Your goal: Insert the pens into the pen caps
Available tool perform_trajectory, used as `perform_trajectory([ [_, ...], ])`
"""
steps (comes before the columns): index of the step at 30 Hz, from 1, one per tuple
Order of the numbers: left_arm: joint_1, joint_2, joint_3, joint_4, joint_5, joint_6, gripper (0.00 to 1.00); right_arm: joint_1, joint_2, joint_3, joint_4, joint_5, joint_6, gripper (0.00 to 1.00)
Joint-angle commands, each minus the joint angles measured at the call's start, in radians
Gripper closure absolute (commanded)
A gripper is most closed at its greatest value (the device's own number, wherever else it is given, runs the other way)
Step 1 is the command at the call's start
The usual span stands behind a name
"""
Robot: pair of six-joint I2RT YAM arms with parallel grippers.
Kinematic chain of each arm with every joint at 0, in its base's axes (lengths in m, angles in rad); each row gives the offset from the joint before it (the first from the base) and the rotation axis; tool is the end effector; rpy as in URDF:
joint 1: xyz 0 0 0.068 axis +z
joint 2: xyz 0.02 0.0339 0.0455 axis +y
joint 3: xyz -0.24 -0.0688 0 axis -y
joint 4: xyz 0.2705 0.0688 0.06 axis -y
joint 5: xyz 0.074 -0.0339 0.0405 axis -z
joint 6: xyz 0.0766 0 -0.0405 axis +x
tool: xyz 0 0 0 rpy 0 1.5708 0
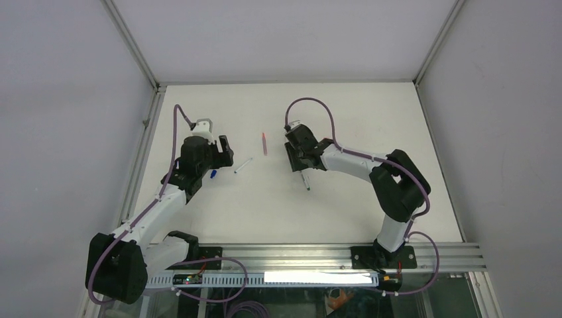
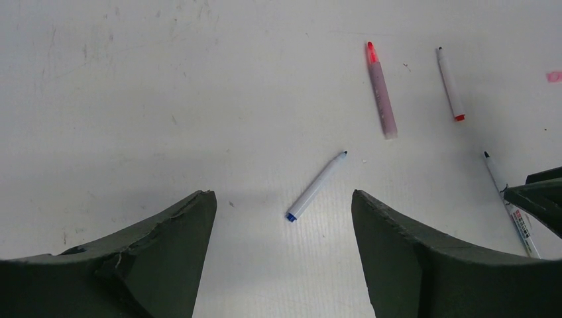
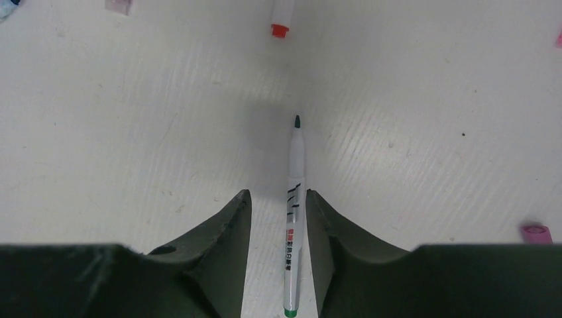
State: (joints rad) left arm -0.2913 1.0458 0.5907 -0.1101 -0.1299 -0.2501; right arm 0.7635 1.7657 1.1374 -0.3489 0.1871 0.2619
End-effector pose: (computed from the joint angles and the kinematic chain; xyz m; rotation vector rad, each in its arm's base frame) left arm 0.2861 -0.0754 0.1759 -0.0324 2.1357 -0.1801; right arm 0.3018 0.2691 0.1148 -0.5577 2.4692 0.1727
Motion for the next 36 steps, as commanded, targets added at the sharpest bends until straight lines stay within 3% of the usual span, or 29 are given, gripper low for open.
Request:
perform_trajectory([
  [1, -0.003, -0.024, -0.012, 0.035, 0.004, 0.004, 0.23, -0.001, 0.04, 0.05, 0.039, 0.027, -0.025, 0.62],
  [10, -0.003, -0.043, -0.024, 0.019, -0.011, 0.003, 0.22, -0.001, 0.12, 0.059, 0.066, 0.012, -0.012, 0.65],
  [19, -0.003, -0.049, -0.03, 0.013, -0.008, -0.001, 0.22, -0.002, 0.115, 0.018, 0.054, -0.006, 0.007, 0.82],
  [22, -0.003, -0.05, -0.032, 0.011, -0.003, -0.007, 0.22, -0.002, 0.11, 0.002, 0.044, -0.005, 0.001, 1.0],
  [28, -0.003, -0.053, -0.037, 0.013, 0.022, -0.02, 0.21, -0.003, 0.11, -0.009, 0.05, -0.001, 0.0, 1.0],
  [32, -0.003, -0.066, -0.052, 0.05, 0.11, -0.025, 0.17, -0.004, 0.065, 0.0, 0.096, -0.019, 0.003, 1.0],
  [36, -0.003, -0.041, -0.087, 0.191, 0.334, -0.072, 0.17, -0.005, -0.022, 0.001, 0.204, -0.064, 0.013, 1.0],
])
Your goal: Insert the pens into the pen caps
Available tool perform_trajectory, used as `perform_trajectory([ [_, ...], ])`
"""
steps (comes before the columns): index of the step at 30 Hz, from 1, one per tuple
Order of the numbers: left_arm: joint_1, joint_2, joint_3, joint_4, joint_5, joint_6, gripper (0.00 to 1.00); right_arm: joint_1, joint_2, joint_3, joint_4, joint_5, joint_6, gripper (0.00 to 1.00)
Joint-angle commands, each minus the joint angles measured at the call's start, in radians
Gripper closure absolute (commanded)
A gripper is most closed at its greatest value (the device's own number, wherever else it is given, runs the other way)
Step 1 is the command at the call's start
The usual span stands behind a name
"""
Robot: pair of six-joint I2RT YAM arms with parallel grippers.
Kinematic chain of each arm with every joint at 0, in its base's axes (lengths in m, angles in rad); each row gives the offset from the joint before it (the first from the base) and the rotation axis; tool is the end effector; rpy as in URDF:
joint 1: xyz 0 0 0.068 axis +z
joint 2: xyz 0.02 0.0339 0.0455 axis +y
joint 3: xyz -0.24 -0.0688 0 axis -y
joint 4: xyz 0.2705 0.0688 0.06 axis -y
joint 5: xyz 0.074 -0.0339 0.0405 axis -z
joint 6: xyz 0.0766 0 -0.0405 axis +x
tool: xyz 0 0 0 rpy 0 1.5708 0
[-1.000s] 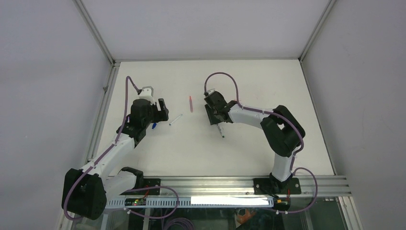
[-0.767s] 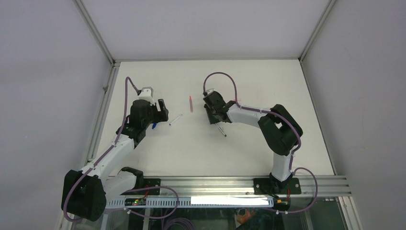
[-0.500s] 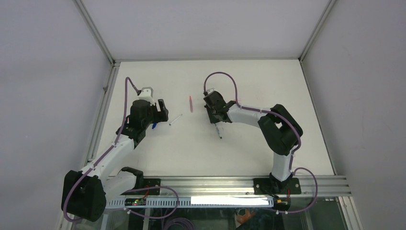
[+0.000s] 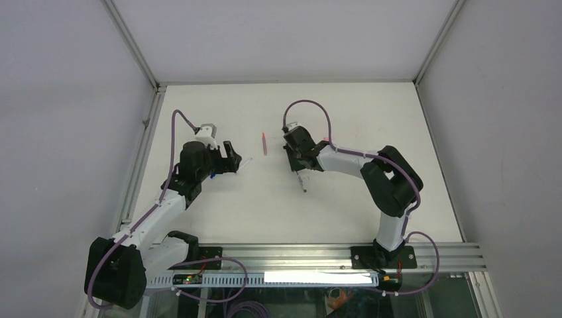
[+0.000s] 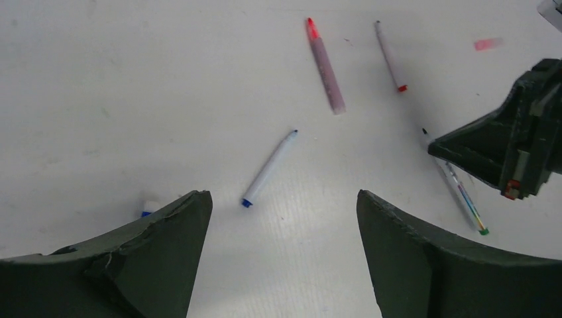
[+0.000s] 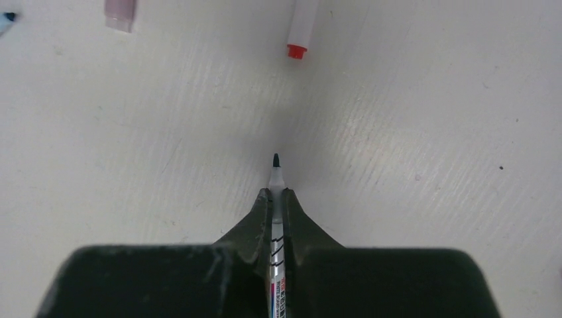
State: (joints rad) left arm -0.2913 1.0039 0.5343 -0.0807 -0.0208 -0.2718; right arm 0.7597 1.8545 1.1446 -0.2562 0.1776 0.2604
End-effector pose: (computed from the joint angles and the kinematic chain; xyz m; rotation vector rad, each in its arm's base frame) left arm 0.2762 -0.0811 0.1683 0.0084 2.1367 -0.3109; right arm 0.3112 0.2769 0.0902 -0.5556 2.4629 0.1882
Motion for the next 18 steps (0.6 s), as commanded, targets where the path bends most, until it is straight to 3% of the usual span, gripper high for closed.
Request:
perform_trajectory([
  [1, -0.003, 0.02, -0.039, 0.2, 0.267, -0.07, 0.17, 0.0, -0.131, -0.004, 0.14, -0.063, 0.017, 1.0],
  [7, -0.027, 0.141, -0.043, 0.398, 0.392, -0.184, 0.2, -0.001, -0.219, 0.009, 0.286, -0.07, 0.027, 1.0],
  [18, -0.176, 0.357, 0.033, 0.659, 0.391, -0.295, 0.2, 0.001, -0.288, -0.005, 0.39, -0.082, 0.058, 1.0],
])
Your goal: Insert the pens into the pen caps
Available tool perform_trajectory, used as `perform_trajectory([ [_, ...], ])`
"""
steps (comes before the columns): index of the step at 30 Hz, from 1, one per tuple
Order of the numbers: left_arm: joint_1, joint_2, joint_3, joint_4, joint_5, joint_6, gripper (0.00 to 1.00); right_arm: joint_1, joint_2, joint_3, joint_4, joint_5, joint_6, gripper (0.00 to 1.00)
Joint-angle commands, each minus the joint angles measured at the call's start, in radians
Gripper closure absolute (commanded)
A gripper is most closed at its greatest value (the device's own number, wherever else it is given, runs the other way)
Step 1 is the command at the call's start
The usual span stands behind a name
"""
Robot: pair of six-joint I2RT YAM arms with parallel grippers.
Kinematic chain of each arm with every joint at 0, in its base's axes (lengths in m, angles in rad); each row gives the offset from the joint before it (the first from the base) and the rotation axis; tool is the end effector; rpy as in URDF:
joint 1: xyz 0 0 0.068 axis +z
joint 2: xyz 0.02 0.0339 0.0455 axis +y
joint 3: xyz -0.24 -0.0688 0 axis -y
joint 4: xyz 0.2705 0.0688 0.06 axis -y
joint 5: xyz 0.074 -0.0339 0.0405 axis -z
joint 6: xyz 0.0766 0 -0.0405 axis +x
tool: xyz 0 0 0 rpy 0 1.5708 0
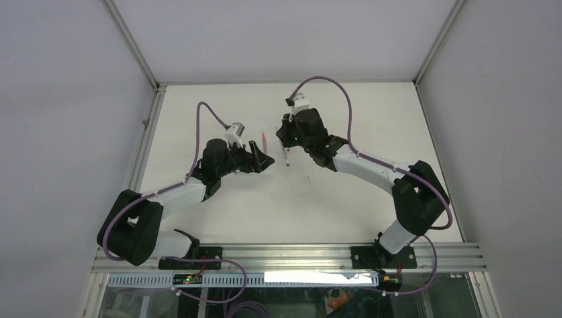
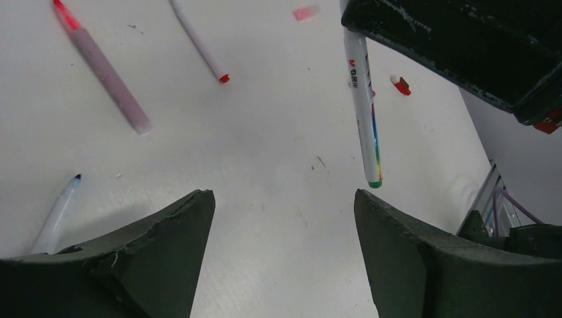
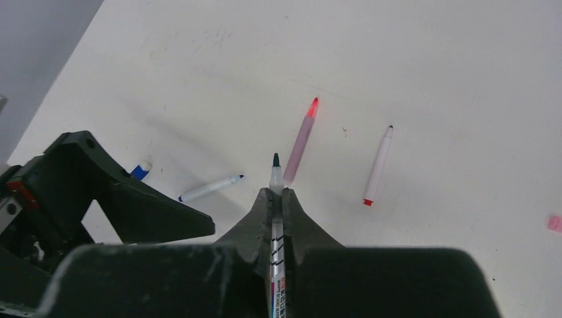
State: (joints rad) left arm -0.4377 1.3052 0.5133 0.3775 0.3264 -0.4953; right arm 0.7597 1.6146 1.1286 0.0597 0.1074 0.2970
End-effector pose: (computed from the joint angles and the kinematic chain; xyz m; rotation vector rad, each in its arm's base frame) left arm 0.2829 -0.1595 0.1357 0.1628 2.0763 -0.9123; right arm 0.3206 0.2932 0.2179 -0.3989 2.0012 0.5675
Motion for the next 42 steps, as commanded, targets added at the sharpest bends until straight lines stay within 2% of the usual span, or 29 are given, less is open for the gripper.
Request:
perform_trajectory([
  [1, -0.04, 0.077, 0.067, 0.216, 0.052, -0.075, 0.21, 0.001, -0.054, 0.007, 0.076, -0.011, 0.023, 1.0],
  [13, -0.136, 0.216, 0.179, 0.264, 0.068, -0.071, 0.22, 0.002, -0.103, -0.04, 0.087, -0.003, 0.012, 1.0],
  [15, -0.144, 0.234, 0.193, 0.265, 0.069, -0.071, 0.25, 0.002, -0.108, -0.045, 0.091, -0.003, 0.013, 1.0],
  [17, -0.15, 0.251, 0.202, 0.271, 0.071, -0.074, 0.36, 0.002, -0.112, -0.048, 0.093, -0.002, 0.013, 1.0],
  [20, -0.151, 0.281, 0.208, 0.283, 0.086, -0.086, 0.65, 0.001, -0.116, -0.053, 0.095, 0.003, 0.009, 1.0],
  [22, -0.152, 0.298, 0.216, 0.282, 0.096, -0.091, 0.92, 0.002, -0.118, -0.055, 0.097, 0.009, 0.007, 1.0],
  [23, -0.151, 0.303, 0.217, 0.282, 0.096, -0.095, 1.0, 0.002, -0.12, -0.059, 0.098, 0.013, 0.005, 1.0],
  [28, -0.151, 0.284, 0.2, 0.234, 0.072, -0.061, 1.0, 0.001, -0.143, -0.084, 0.103, 0.057, -0.003, 1.0],
  [32, -0.151, 0.23, 0.192, 0.105, 0.024, 0.019, 1.0, 0.001, -0.182, -0.108, 0.105, 0.136, -0.007, 1.0],
  [33, -0.151, 0.215, 0.192, 0.064, 0.008, 0.043, 1.0, 0.0, -0.194, -0.116, 0.103, 0.161, -0.007, 0.93],
  [34, -0.151, 0.198, 0.194, 0.023, 0.003, 0.069, 1.0, 0.0, -0.209, -0.127, 0.101, 0.178, -0.006, 0.8],
  [36, -0.153, 0.166, 0.2, -0.058, -0.025, 0.128, 1.0, -0.005, -0.248, -0.159, 0.082, 0.296, 0.02, 0.38],
  [37, -0.153, 0.151, 0.198, -0.101, -0.038, 0.15, 1.0, -0.01, -0.282, -0.177, 0.062, 0.353, 0.04, 0.22],
  [39, -0.152, 0.133, 0.193, -0.145, -0.068, 0.19, 1.0, -0.02, -0.348, -0.215, 0.029, 0.473, 0.096, 0.1],
  [41, -0.153, 0.128, 0.192, -0.199, -0.089, 0.223, 1.0, -0.041, -0.422, -0.247, -0.061, 0.546, 0.183, 0.06],
  [42, -0.153, 0.126, 0.194, -0.219, -0.093, 0.237, 1.0, -0.055, -0.46, -0.256, -0.125, 0.589, 0.307, 0.05],
])
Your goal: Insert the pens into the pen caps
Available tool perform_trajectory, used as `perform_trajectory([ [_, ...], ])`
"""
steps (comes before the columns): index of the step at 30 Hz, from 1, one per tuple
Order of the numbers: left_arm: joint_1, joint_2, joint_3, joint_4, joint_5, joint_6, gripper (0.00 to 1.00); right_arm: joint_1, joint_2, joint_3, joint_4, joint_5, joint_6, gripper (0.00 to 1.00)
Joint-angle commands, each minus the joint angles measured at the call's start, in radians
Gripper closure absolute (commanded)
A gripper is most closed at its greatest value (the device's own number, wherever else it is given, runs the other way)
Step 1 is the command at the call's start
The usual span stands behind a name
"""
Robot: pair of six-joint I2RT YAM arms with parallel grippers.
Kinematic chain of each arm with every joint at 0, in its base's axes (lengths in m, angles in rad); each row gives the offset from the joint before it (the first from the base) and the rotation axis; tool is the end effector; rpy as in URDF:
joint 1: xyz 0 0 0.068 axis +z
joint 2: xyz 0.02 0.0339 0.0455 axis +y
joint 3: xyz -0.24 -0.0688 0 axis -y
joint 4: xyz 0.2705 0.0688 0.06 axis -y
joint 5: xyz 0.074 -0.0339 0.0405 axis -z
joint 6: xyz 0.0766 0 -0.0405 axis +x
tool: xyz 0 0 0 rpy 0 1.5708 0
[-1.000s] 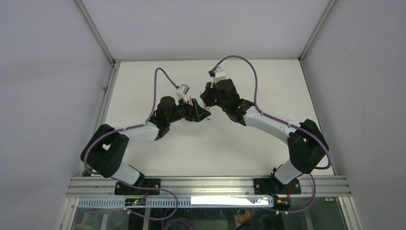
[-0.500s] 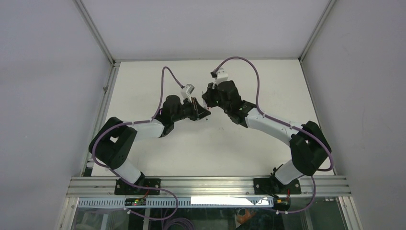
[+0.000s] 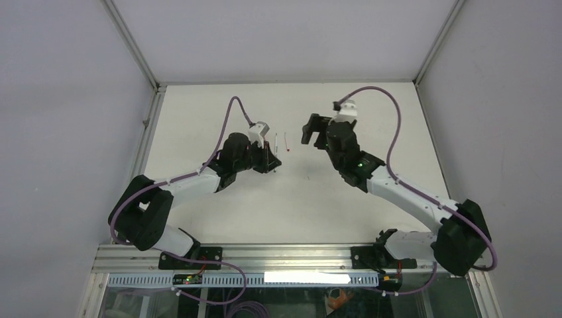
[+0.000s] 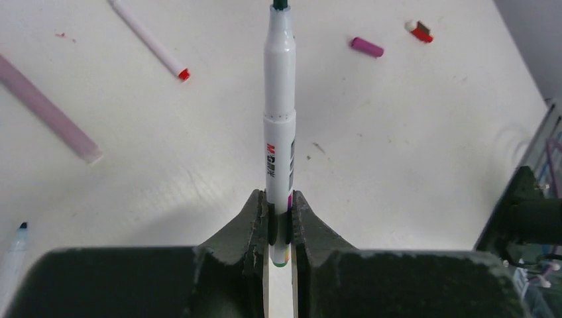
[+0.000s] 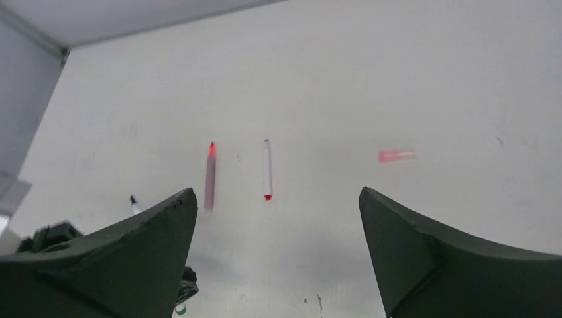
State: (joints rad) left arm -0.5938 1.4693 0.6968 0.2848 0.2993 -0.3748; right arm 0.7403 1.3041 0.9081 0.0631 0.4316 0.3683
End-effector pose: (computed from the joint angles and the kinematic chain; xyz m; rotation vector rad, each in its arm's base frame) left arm 0.2868 -0.2209 0.1375 0.4292 2.1177 -0.8898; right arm 0.2912 0.2226 0.2491 -0.0587 1.8863 0.3515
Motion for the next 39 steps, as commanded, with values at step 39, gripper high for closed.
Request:
perform_trajectory([
  [39, -0.047, -0.072, 0.018, -0.182, -0.036, 0.258, 1.0, -0.321, 0.392, 0.533, -1.135, -0.315, -0.602, 0.29],
])
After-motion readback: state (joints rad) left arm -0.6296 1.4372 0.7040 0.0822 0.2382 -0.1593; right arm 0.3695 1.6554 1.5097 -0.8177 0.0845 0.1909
